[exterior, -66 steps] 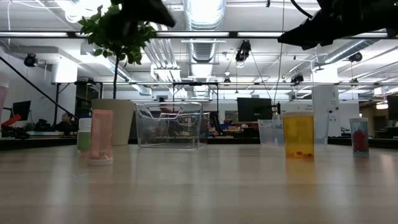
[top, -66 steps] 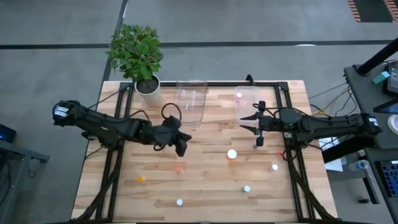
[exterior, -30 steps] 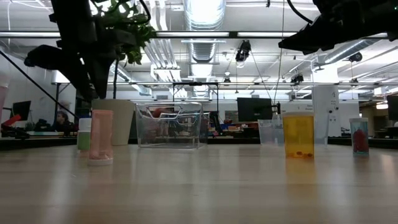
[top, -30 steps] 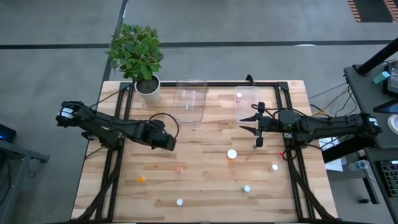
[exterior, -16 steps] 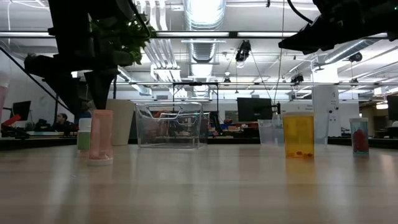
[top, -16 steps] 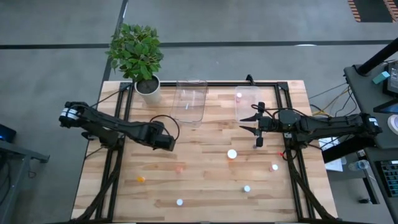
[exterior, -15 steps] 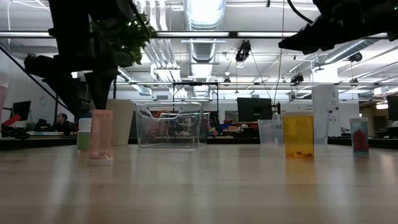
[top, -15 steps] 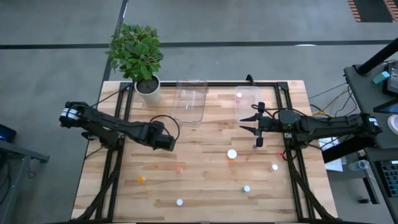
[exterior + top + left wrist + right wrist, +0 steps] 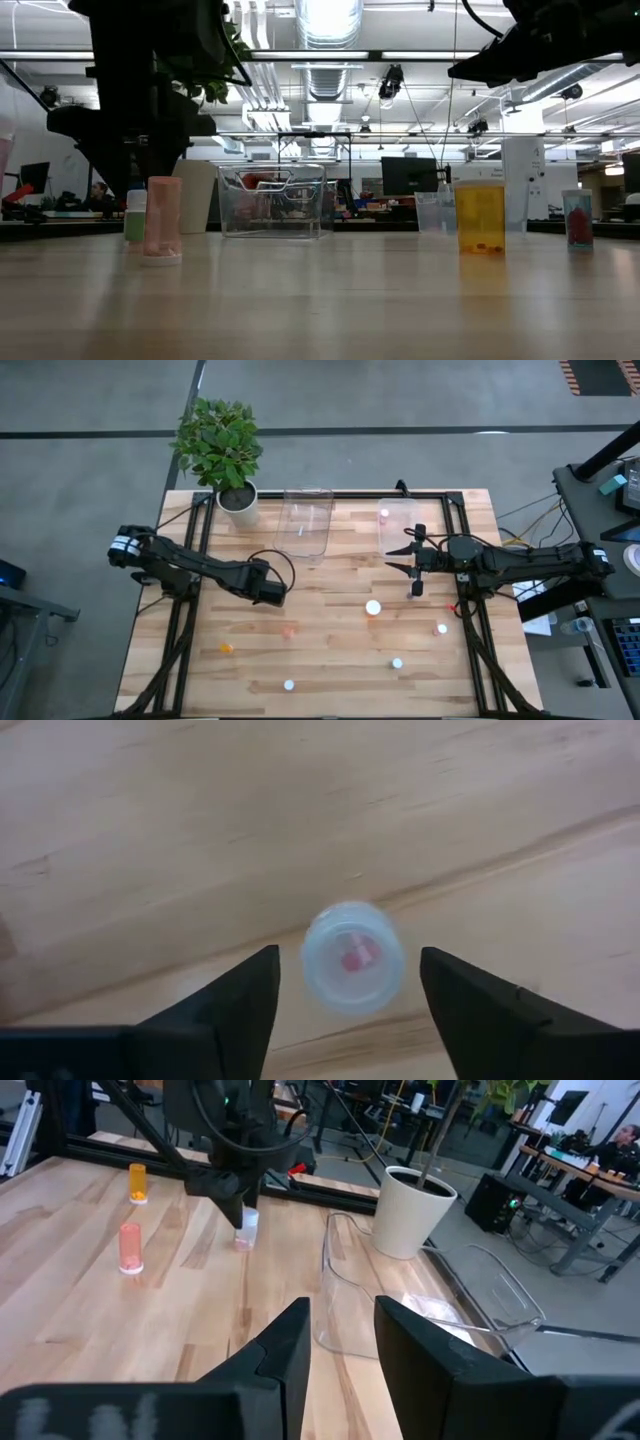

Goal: Pick and place medicine bottles into bin by pill shape (circle, oval)
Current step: Put the transparent capsule pill bottle into the left transparent bin

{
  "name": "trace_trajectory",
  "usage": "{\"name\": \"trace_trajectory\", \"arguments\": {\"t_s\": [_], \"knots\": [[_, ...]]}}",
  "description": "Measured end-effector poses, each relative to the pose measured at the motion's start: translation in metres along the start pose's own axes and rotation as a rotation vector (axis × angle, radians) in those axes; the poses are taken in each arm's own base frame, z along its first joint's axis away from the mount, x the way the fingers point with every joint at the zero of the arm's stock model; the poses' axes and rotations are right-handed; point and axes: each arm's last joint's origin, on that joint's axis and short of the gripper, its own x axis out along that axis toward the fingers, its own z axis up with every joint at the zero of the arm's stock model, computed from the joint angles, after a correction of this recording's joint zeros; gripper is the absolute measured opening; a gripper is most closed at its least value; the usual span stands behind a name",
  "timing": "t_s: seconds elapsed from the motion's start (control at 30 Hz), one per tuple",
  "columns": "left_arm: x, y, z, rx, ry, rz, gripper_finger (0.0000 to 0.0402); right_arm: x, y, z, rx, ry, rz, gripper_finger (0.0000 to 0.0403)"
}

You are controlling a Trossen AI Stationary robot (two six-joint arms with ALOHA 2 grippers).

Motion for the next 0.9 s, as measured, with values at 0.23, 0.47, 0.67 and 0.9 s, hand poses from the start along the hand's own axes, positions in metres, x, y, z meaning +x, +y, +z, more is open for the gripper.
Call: {"name": "trace_trajectory", "arguments": {"t_s": [0.23, 0.47, 0.67, 0.9], "knots": [[-0.002, 0.000, 0.001, -0.004, -0.002, -0.014, 0.0152, 0.000, 0.000, 0.000, 0.000, 0.001, 0.000, 0.0105], [-0.003, 0.001, 0.001, -0.004, -0.004, -0.016, 0.0111, 0.000, 0.000, 0.000, 0.000, 0.002, 0.000, 0.0107], [-0.014, -0.005, 0.005, 0.053, -0.014, -0.062, 0.0111, 0.000, 0.000, 0.000, 0.000, 0.002, 0.000, 0.0106], [-0.070, -0.030, 0.027, 0.221, -0.286, -0.445, 0.0111, 0.000, 0.000, 0.000, -0.001, 0.004, 0.000, 0.0106]]}}
